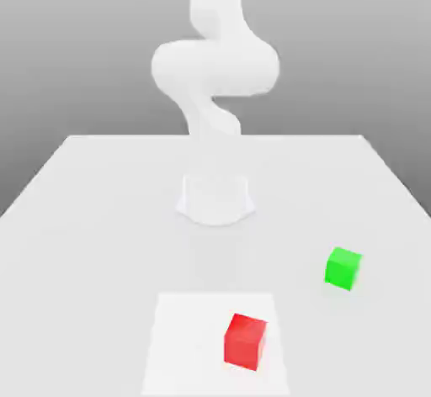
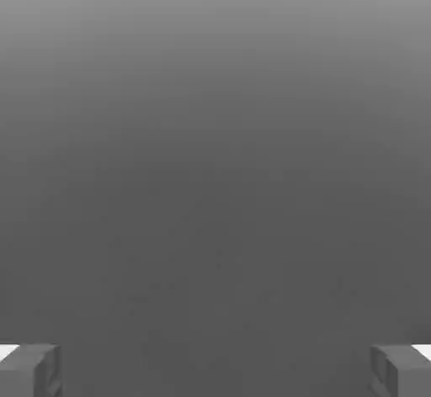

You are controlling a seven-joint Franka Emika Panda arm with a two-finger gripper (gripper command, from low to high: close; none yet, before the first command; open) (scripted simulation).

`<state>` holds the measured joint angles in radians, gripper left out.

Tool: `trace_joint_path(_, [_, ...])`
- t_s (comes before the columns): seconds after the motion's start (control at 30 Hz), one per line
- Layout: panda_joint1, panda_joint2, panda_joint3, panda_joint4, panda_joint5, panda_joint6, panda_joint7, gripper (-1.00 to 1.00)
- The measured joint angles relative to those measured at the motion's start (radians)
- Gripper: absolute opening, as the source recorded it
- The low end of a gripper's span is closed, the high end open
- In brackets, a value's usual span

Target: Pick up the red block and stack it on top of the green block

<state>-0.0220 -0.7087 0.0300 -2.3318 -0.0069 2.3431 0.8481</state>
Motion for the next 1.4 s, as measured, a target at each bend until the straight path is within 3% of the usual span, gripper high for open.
trace_joint_path(0.5, [-0.074, 0.551, 0.124, -0.192, -0.067, 0.26, 0.308, 0.0])
trace_joint_path(0.73, [-0.054, 0.801, 0.134, -0.278, -0.051, 0.383, 0.414, 0.0])
trace_joint_path(0.9, [-0.022, 0.981, 0.091, -0.264, -0.108, 0.523, 0.471, 0.0])
trace_joint_path(0.93, [-0.009, 1.014, 0.076, -0.26, -0.12, 0.551, 0.48, -1.0])
trace_joint_path(1.17, [-0.007, 1.02, 0.074, -0.259, -0.124, 0.557, 0.484, -1.0])
trace_joint_path(1.4, [0.006, 0.794, 0.161, -0.316, -0.01, 0.391, 0.392, -1.0])
